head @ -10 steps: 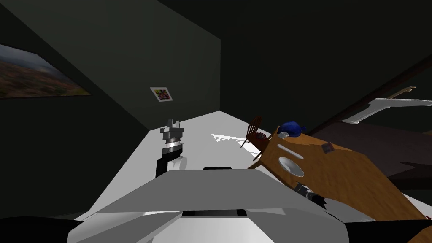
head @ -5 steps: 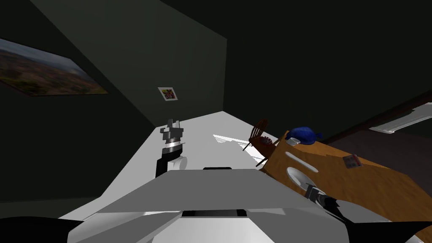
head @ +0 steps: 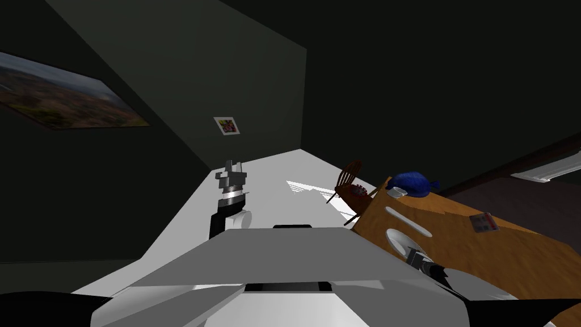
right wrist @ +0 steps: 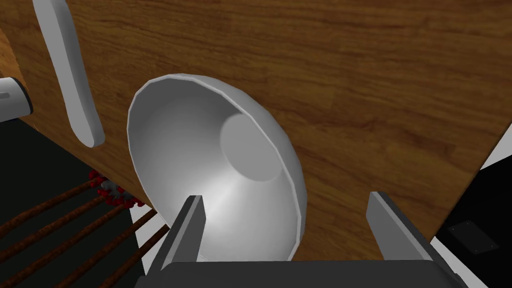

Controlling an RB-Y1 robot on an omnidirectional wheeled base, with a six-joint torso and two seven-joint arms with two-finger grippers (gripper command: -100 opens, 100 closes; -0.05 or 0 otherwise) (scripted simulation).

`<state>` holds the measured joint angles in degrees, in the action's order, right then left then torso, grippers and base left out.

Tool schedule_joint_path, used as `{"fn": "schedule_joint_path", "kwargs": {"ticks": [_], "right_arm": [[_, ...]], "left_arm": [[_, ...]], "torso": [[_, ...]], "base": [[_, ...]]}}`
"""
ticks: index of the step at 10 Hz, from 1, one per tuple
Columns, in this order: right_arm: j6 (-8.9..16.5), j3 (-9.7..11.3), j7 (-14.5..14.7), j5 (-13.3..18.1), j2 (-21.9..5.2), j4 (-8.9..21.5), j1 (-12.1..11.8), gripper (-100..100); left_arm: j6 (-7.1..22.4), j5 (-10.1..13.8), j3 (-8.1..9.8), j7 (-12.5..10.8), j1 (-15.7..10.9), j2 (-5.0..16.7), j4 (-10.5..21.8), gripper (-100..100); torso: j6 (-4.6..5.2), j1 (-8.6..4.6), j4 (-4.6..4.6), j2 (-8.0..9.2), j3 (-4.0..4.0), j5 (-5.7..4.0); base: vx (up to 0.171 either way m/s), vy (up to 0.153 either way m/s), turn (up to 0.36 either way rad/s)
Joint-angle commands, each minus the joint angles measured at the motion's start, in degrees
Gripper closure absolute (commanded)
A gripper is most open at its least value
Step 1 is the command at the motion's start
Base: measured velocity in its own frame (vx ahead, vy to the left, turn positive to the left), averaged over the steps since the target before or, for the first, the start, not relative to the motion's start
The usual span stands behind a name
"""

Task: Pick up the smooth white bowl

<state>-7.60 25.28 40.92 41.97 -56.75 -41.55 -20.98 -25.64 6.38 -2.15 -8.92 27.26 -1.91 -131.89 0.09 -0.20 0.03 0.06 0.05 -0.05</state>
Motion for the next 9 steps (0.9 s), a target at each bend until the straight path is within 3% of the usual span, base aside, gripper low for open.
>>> {"fn": "schedule_joint_path", "kwargs": {"ticks": [1, 5, 6, 7, 8, 9], "right_arm": [[0.0, 0.0, 0.0, 0.0, 0.0, 0.0, 0.0, 100], [-0.1, 0.0, 0.0, 0.0, 0.0, 0.0, 0.0, 100], [-0.1, 0.0, 0.0, 0.0, 0.0, 0.0, 0.0, 0], [-1.8, -0.9, 0.3, -0.2, -1.4, 0.2, -0.5, 100], [-0.6, -0.1, -0.2, -0.2, -1.2, -0.6, -0.6, 100], [-0.7, -0.1, -0.3, -0.3, -1.4, -0.7, -0.7, 0]], "left_arm": [[0.0, 0.0, 0.00, 0.0, 0.0, 0.0, 0.0, 0], [0.0, 0.0, 0.00, 0.0, 0.0, 0.0, 0.0, 0], [0.0, 0.0, 0.00, 0.0, 0.0, 0.0, 0.0, 0], [0.0, 0.0, 0.00, 0.0, 0.0, 0.0, 0.0, 0], [0.0, 0.0, -0.01, 0.0, 0.0, 0.0, 0.0, 0], [0.0, 0.0, -0.01, 0.0, 0.0, 0.0, 0.0, 0]], "torso": [[0.00, 0.00, 0.00, 0.00, 0.00, 0.00], [0.00, 0.18, 0.03, 0.01, 0.02, 0.05], [0.00, 0.19, 0.03, 0.02, 0.02, 0.06], [0.01, 0.19, 0.03, 0.02, 0.03, 0.06], [0.06, 0.39, 0.02, 0.05, 0.03, 0.14], [0.02, 0.36, 0.03, 0.05, 0.04, 0.10]], "base": [[0.000, -0.008, -0.001], [0.000, 0.000, 0.000], [0.000, 0.000, 0.000], [0.000, 0.059, -0.067], [-0.001, 0.036, -0.030], [-0.001, 0.005, 0.001]]}}
